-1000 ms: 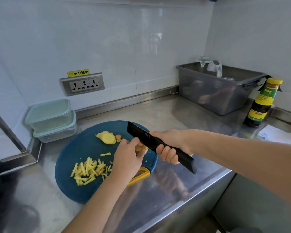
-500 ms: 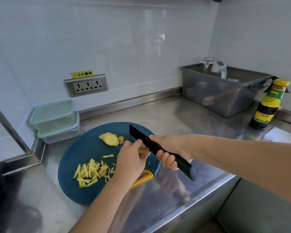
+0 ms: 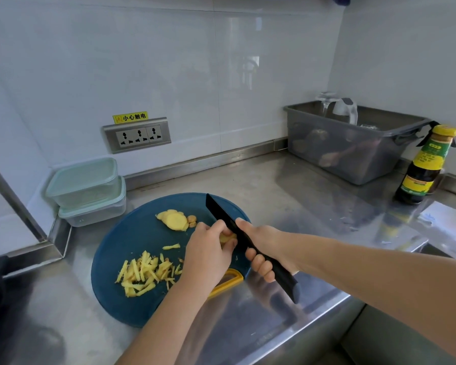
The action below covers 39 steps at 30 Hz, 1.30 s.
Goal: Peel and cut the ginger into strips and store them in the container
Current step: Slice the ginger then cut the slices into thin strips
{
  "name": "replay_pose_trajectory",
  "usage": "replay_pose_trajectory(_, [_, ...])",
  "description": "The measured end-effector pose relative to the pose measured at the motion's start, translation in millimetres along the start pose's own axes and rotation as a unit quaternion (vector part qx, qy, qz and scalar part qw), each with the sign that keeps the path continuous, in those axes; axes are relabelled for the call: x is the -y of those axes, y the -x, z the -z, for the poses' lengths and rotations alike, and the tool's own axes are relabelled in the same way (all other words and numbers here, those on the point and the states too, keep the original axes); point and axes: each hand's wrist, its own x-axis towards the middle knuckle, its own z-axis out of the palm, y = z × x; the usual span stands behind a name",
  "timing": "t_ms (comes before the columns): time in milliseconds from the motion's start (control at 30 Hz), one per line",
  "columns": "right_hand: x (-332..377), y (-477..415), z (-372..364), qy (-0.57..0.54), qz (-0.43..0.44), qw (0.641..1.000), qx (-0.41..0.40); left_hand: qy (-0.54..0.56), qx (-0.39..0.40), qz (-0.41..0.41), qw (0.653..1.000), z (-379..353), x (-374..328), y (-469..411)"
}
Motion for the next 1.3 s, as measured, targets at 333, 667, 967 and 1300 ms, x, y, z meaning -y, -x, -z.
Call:
replay_pose_trajectory(333, [1,-4,21,-0.087,0.001,0.992,0.086,0.008,0.001,0.000,1.000,3,-2,0])
replay_pose_trajectory(667, [20,13,30,0.003,0.004,0.995,0.095,-0.001,0.017,0.010,1.000,2,-1,1])
replay_pose_trajectory(967, [18,14,30,0.005,-0.009,0.994,0.105,-0.002,0.024,0.014,1.000,2,-1,0])
replay_pose_trajectory(1300, [16,8,36,0.021,-0.013,0.990,0.141,0.018,0.025,0.018,0.999,4,-2,2])
